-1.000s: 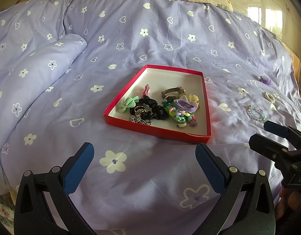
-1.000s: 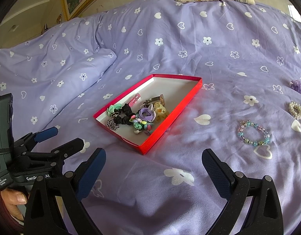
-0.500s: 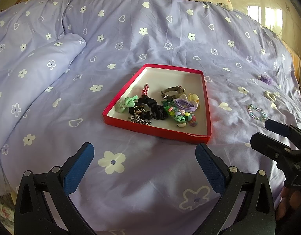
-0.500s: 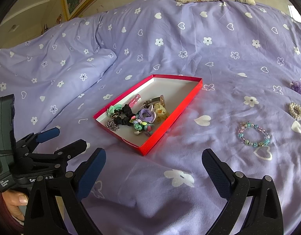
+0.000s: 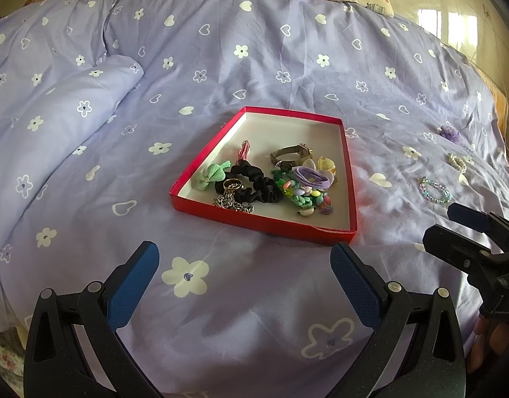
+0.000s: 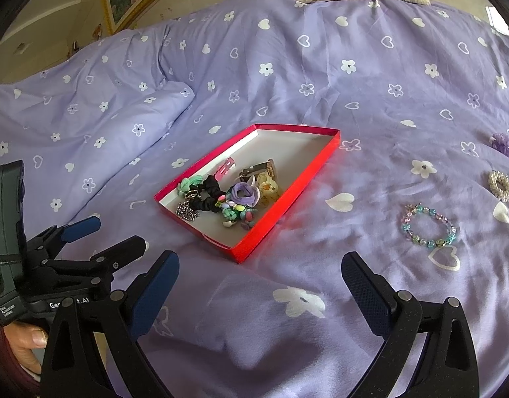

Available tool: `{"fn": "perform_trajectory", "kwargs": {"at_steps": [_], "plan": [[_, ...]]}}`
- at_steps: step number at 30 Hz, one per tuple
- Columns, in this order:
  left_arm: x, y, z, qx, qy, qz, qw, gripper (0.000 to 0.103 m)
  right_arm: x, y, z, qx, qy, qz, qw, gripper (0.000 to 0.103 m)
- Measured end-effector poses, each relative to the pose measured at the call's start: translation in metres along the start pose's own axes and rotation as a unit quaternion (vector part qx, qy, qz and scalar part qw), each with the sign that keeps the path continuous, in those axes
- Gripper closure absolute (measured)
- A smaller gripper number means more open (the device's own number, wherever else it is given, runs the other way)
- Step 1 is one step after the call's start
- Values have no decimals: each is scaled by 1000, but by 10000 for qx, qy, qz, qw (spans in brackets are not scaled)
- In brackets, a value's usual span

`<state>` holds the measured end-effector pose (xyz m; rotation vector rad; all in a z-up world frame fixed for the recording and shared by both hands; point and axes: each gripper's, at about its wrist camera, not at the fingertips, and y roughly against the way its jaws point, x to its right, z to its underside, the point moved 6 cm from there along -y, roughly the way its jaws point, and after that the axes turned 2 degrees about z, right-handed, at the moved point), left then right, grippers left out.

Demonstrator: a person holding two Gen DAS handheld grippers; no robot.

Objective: Organize jewelry

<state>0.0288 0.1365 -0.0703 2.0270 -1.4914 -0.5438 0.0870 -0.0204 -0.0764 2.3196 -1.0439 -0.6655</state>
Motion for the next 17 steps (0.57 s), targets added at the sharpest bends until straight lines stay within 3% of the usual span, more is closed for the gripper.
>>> {"fn": "perform_trajectory", "kwargs": {"at_steps": [17], "plan": [[2, -20, -14, -88, 11, 135, 9999, 0, 18, -15, -9, -192, -142, 140, 9996, 3]]}}
